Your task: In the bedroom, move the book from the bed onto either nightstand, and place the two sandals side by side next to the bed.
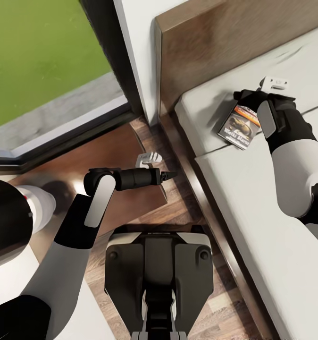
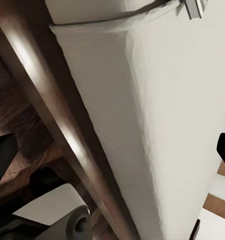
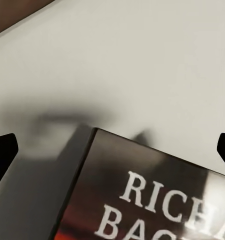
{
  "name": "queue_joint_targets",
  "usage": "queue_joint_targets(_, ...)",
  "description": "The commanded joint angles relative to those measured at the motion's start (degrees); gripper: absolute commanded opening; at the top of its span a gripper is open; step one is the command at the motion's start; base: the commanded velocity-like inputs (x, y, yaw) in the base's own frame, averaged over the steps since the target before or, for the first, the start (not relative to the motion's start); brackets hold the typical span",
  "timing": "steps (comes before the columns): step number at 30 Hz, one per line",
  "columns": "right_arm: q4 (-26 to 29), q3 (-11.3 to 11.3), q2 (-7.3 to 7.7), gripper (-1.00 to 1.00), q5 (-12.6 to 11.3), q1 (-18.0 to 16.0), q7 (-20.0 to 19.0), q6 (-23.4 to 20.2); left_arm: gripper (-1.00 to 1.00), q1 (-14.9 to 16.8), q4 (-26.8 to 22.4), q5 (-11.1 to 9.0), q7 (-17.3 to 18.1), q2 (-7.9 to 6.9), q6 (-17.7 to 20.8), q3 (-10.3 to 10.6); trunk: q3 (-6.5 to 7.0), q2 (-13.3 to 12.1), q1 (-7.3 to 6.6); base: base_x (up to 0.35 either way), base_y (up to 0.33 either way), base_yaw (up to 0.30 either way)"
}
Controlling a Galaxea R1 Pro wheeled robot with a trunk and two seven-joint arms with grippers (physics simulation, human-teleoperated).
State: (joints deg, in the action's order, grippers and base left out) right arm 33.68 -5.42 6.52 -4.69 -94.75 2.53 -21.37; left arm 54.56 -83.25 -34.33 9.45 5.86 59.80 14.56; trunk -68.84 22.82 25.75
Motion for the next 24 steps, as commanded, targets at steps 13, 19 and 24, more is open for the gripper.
queue_joint_targets(13, -1.2, 0.0, 0.51, 1.00, -0.5, 0.1, -2.1, 1.9, 1.00, 0.0, 0.1, 0.6, 0.6, 0.03, 0.2, -0.1, -0.55, 0.1, 0.03, 0.000, 0.000, 0.000)
queue_joint_targets(19, -1.2, 0.0, 0.51, 1.00, -0.5, 0.3, -2.1, 2.0, 1.00, 0.0, 0.2, 0.6, 0.6, 0.03, 0.2, -0.1, -0.55, 0.1, 0.03, 0.000, 0.000, 0.000)
queue_joint_targets(24, -1.2, -0.1, 0.51, 1.00, -0.5, 0.3, -2.1, 2.0, 1.00, 0.0, 0.2, 0.6, 0.6, 0.03, 0.2, -0.1, -0.55, 0.1, 0.03, 0.000, 0.000, 0.000)
